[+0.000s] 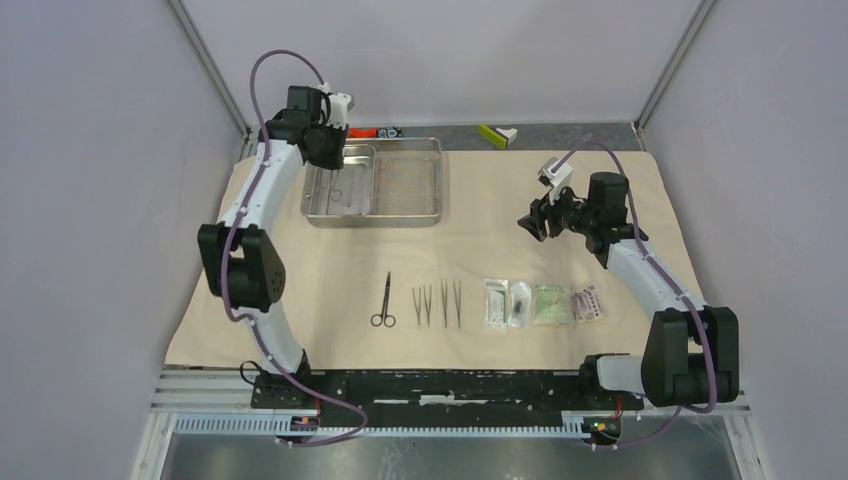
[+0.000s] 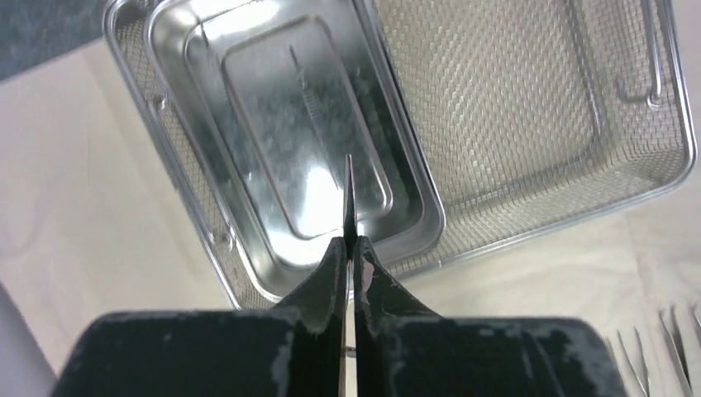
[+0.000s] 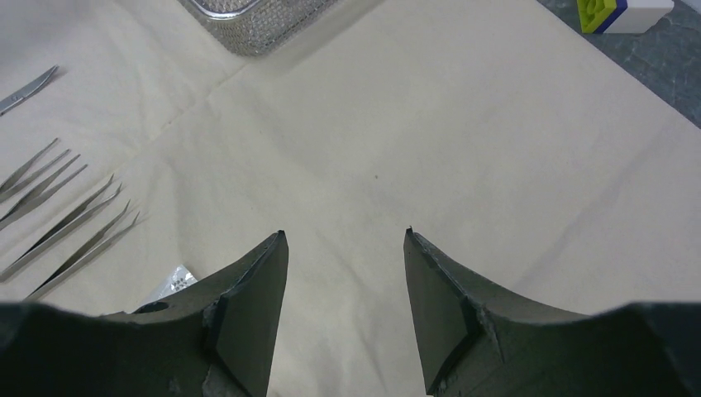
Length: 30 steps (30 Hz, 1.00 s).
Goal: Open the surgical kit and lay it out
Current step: Pick up the medical item from the container, then place the medical item in the surgical kit.
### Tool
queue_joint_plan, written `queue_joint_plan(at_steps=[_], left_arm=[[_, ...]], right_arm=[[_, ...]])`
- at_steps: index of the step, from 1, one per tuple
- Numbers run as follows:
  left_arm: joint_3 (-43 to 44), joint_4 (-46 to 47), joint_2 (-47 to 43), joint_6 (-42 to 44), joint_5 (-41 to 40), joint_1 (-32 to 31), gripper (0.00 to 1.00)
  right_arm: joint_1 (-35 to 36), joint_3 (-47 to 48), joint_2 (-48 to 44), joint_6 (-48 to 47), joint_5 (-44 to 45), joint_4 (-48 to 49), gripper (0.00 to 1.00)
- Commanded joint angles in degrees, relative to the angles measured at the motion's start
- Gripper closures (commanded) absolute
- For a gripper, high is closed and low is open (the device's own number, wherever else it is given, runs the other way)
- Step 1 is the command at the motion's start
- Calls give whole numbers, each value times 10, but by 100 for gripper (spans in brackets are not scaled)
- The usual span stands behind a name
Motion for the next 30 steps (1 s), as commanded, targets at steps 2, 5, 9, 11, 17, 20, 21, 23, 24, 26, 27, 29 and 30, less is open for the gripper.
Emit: queue_joint_plan(at_steps=[2, 5, 9, 11, 17, 20, 21, 23, 24, 26, 27, 29, 30], left_arm=[[-149, 66, -147, -85, -60, -23, 98], [-225, 77, -208, -115, -81, -39, 98], [-305, 70, -273, -174, -79, -52, 98], [-347, 67, -301, -191, -84, -64, 98], [-433, 44, -325, -240, -81, -106, 98], [-474, 53, -327, -261, -74, -121, 98], [-480, 55, -328, -264, -77, -124, 98], [-496, 61, -335, -278, -76, -126, 98], [-509, 67, -340, -283, -67, -128, 98], [-535, 77, -344, -292, -62, -128, 98], [-548, 83, -342, -294, -63, -129, 98], [-566, 93, -335, -300, -59, -129, 98], [-571, 96, -329, -303, -57, -129, 98]], right_arm=[[7, 19, -3, 21, -12, 37, 40], [7, 14, -7, 28, -13, 43, 40], [8, 5, -21, 32, -10, 45, 40], [8, 3, -26, 27, -3, 40, 40], [9, 1, -53, -31, 25, -18, 40], [6, -22, -75, -44, 29, -21, 39], [6, -27, -78, -46, 26, -24, 39], [6, -38, -84, -47, 23, -30, 39], [5, -44, -86, -49, 23, -33, 39], [3, -56, -94, -52, 28, -31, 39], [2, -62, -99, -52, 30, -30, 39], [0, -70, -106, -53, 33, -26, 39], [-1, -74, -109, -54, 36, -25, 39]])
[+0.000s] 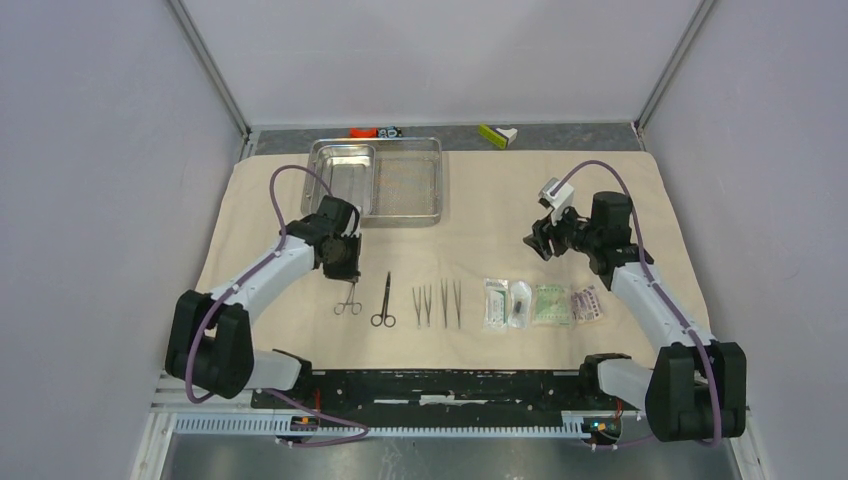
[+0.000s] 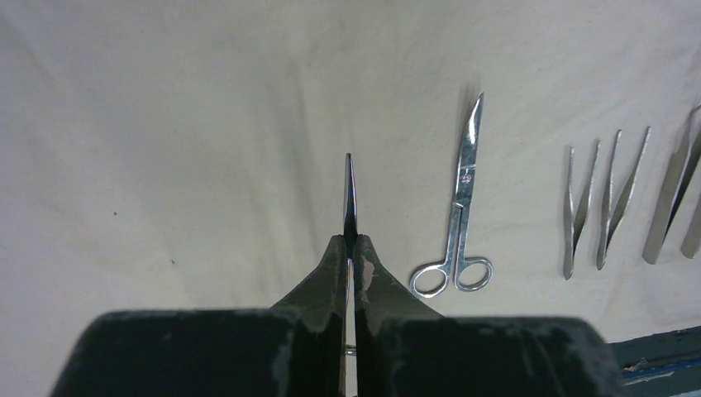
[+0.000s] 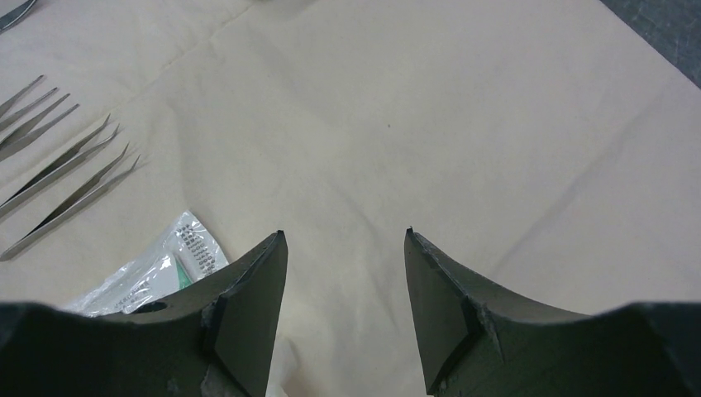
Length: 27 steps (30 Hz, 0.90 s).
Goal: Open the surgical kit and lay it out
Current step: Place the medical item in the surgical kit.
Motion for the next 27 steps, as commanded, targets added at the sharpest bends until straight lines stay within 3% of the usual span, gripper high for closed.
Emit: queue_joint_plan(at_steps=[1, 27], left_arm=[[-28, 37, 2, -44, 17, -4, 98], [-50, 75, 50, -45, -33, -19, 98]], right_arm=[[-6, -16, -26, -14, 15, 7, 39], [-22, -43, -28, -27, 10, 17, 38]])
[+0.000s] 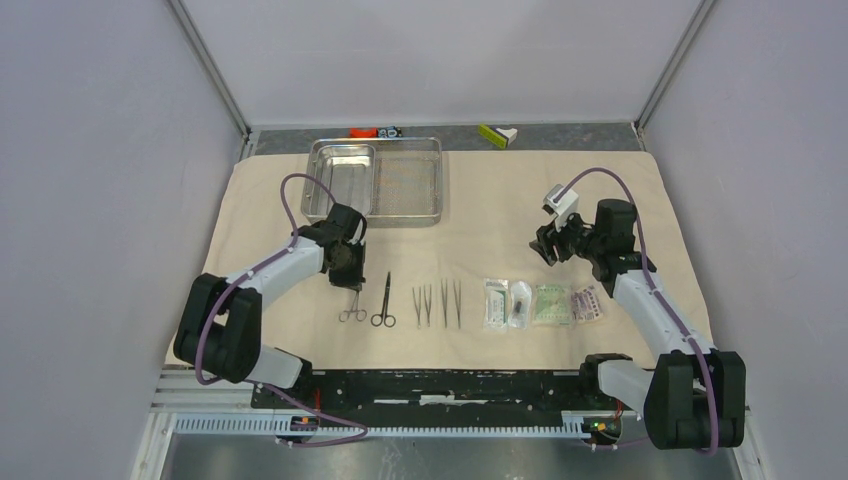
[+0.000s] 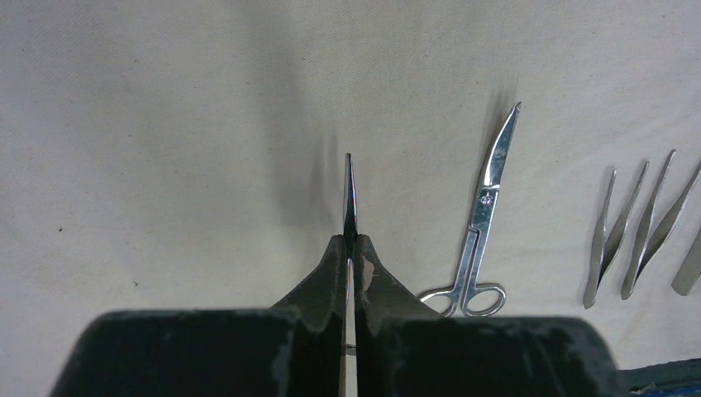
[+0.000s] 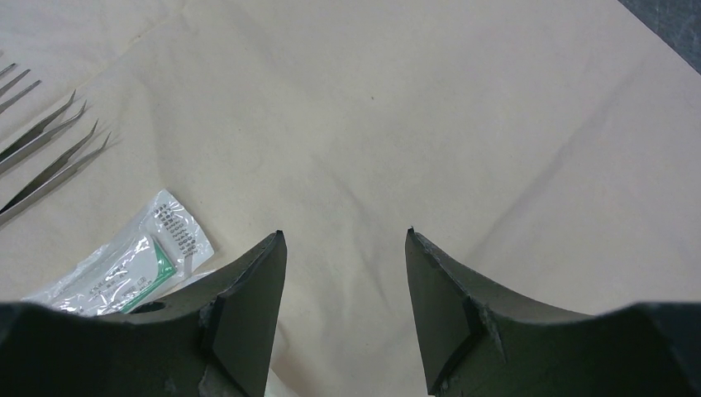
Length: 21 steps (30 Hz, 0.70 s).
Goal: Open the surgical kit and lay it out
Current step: Place the medical item in the surgical kit.
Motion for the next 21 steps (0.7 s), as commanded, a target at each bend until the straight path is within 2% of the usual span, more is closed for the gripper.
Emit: queue_joint_plan(at_steps=[1, 21], left_arm=[[-4, 30, 6, -5, -27, -4, 98], [-9, 38, 24, -5, -16, -7, 98]], right_arm=[[-3, -6, -2, -11, -10, 17, 38], [-5, -6, -2, -14, -12, 11, 38]])
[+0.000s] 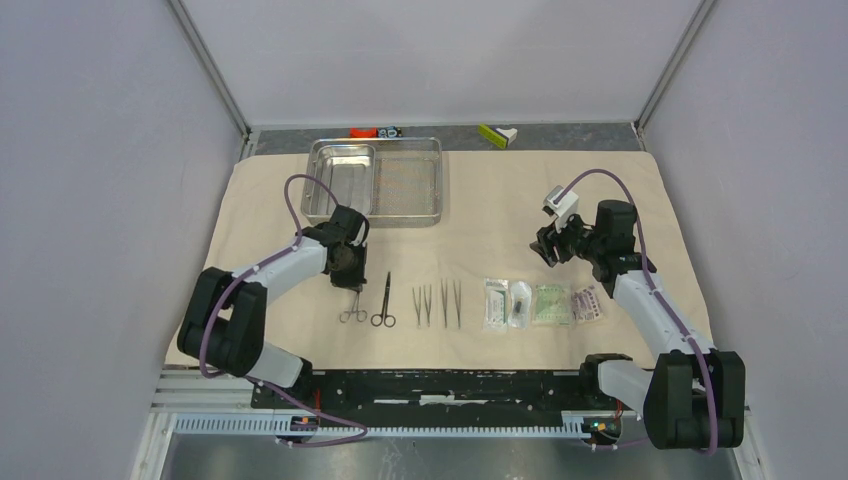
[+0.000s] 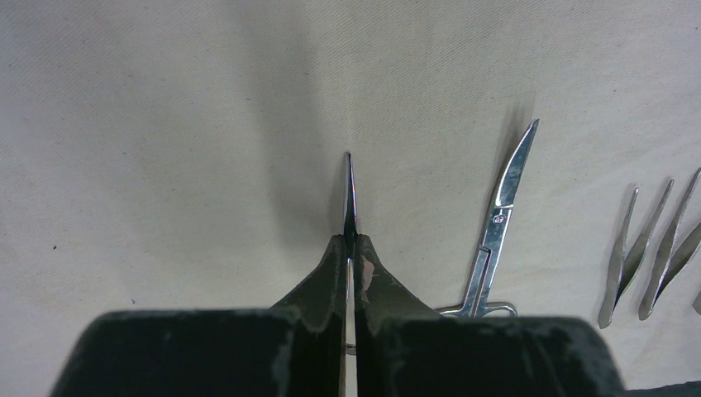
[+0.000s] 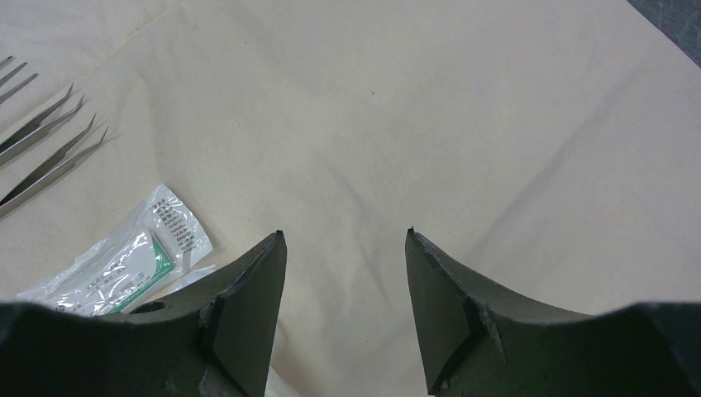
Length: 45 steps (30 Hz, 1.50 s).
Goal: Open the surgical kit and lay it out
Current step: Place the medical item in the surgical kit.
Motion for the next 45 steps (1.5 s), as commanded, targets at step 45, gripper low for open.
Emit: queue_joint_plan(at_steps=[45], left_arm=[[-3, 11, -5, -6, 20, -2, 86]], right_arm=[[-2, 2, 0, -9, -12, 6, 38]])
